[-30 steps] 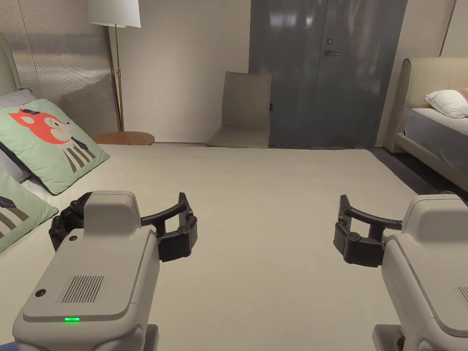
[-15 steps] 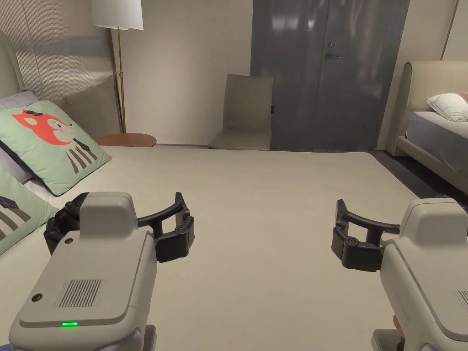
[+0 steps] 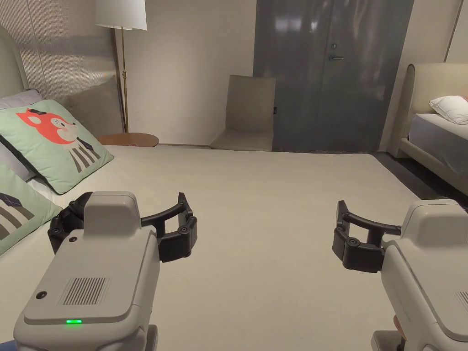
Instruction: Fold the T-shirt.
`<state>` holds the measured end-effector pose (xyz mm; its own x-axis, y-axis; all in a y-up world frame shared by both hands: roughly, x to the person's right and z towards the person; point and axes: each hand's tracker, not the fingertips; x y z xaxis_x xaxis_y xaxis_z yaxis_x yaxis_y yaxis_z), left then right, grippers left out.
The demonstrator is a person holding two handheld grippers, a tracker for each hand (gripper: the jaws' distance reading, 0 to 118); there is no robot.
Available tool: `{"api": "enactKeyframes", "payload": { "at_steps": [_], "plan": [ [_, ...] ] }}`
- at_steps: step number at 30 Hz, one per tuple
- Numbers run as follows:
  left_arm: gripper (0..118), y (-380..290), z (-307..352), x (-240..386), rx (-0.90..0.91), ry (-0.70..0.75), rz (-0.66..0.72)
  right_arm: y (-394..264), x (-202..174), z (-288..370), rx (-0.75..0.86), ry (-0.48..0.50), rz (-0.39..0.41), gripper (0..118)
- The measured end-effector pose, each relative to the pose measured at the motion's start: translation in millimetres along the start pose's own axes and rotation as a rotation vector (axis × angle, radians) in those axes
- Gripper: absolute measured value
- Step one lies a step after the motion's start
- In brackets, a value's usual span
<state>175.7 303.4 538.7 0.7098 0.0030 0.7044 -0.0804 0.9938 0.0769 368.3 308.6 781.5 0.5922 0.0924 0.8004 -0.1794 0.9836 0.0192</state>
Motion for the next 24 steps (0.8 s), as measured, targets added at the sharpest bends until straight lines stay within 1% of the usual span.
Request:
{"api": "enactKeyframes", "payload": {
  "at_steps": [19,24],
  "plan": [
    [111,-0.5,1.9,0.9,0.002,-0.002,0.004,-2.8,-0.7,-0.5,-0.009,0.004,-0.007,118],
    [111,-1.0,2.6,1.6,0.001,-0.002,-0.001,-2.3,-2.1,0.0,0.011,-0.035,-0.004,118]
  ]
}}
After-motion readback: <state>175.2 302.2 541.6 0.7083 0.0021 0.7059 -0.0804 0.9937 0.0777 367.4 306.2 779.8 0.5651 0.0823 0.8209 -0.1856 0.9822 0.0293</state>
